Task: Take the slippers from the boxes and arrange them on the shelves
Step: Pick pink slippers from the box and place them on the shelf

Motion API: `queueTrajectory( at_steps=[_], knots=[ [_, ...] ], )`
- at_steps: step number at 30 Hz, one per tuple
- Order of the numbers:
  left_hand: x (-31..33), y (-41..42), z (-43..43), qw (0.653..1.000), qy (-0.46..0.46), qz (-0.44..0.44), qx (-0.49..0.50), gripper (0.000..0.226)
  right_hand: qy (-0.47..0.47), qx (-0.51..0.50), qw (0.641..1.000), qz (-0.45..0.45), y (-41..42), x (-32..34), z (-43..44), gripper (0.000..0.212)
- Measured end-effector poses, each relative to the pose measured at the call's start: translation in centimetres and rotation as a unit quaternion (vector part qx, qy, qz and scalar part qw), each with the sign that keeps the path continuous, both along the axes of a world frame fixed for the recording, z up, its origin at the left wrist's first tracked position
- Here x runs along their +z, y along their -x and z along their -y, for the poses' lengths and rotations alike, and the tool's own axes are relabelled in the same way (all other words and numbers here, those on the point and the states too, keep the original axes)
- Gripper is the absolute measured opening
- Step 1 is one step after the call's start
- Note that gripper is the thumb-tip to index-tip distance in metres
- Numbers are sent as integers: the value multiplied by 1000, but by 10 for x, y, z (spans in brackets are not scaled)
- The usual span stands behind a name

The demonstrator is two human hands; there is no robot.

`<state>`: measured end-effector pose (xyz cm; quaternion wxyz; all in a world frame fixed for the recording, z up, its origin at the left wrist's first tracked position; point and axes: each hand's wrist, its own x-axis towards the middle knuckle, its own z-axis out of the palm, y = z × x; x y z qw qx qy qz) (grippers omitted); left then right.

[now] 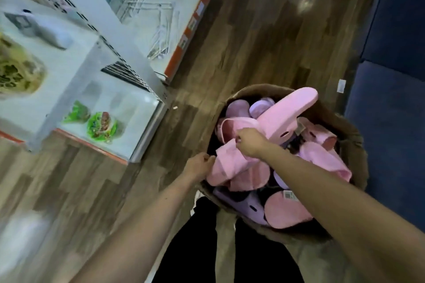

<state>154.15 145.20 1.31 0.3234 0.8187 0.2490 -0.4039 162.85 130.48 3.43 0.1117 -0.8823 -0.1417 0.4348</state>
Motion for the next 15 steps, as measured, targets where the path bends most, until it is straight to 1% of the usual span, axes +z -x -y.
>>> queueTrajectory(
  at_steps=[3,6,7,9,11,13,15],
  knots=[
    [-28,5,10,995,46,-22,91,43,3,-2,1000,2,-6,-32,-10,33],
    [-65,16,27,971,124,-31,202,67,18,-19,1000,5,-7,-72,-23,34],
    [-75,22,33,962,150,-33,226,67,23,-29,999,8,-8,-87,-27,36],
    [-90,31,44,943,193,-29,271,52,27,-64,997,27,-11,-113,-35,43],
    [-100,37,49,934,210,-5,291,45,61,-80,994,43,-12,-124,-44,46],
    [-103,39,48,933,212,19,291,17,95,-108,989,34,-14,-131,-51,50],
    [-106,39,47,925,227,24,303,16,106,-139,985,0,-14,-138,-55,54]
  ],
)
